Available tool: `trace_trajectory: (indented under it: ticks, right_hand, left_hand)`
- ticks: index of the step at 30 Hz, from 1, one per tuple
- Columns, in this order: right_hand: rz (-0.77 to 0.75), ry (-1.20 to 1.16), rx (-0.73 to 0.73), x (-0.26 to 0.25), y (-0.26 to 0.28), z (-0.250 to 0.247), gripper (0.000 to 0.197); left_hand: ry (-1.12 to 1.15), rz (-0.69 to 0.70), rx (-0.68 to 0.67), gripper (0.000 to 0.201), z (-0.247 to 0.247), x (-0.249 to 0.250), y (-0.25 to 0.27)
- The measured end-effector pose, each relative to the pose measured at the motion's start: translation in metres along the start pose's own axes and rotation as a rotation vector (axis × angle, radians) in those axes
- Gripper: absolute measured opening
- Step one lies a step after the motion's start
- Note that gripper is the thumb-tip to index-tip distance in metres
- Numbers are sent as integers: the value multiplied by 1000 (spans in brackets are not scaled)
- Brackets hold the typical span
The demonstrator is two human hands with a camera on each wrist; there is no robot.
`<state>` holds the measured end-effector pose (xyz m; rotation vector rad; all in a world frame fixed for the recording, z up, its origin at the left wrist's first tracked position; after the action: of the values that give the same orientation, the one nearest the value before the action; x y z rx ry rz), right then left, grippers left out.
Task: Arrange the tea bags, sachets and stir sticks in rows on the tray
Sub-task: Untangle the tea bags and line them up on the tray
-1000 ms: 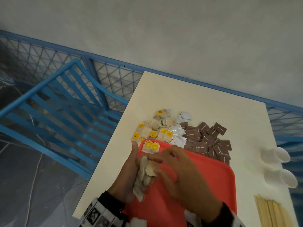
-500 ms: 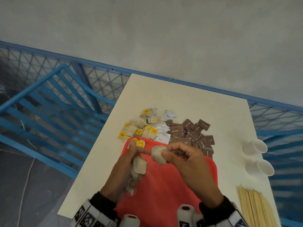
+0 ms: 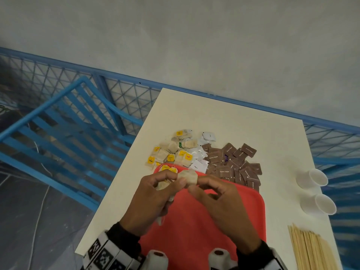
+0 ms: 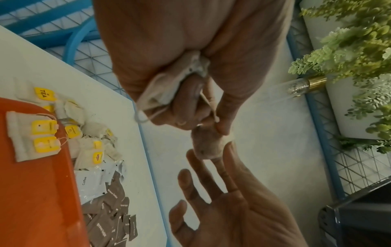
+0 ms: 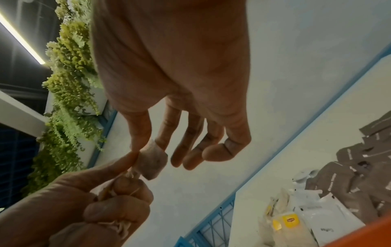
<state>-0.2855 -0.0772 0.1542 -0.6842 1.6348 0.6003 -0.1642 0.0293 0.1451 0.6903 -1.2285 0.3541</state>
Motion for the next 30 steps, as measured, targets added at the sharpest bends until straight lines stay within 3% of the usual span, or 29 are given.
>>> trace_trajectory:
  ticks: [5,8,13,16,24,30]
  right_hand:
    - [16,-25,15,3,-2,16,5]
    - [93,8,4,30,-4,23,8]
    - [431,150,129,139,-25,25,20]
    - [481,340,180,185,-50,26,36]
    - [578,379,213,212,-91,42,19]
    - [668,530,321,218,-94,38,24]
  left_hand:
    - [-60,8,19,18,-12,-7,-5]
    - [-245,5,45,14,-28,-25,-9]
    - [-366,-133,168,17,-76,-64,-10]
    - [-316,-217,192,19,-97,-71,-8]
    - [-227,-301,198,20,-129,-76,-11]
    - [-185,-288,170,26,-132,-72,-16]
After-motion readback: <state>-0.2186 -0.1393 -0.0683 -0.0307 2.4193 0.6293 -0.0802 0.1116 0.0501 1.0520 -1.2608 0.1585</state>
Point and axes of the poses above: each hand's wrist, its own y-axis away from the middle knuckle, its own z-axis out of the palm, x = y × z, the point moved 7 cm from there along -y, towards the middle knuckle, and after that the axes turned 5 degrees about x, right-handed, at the moved point
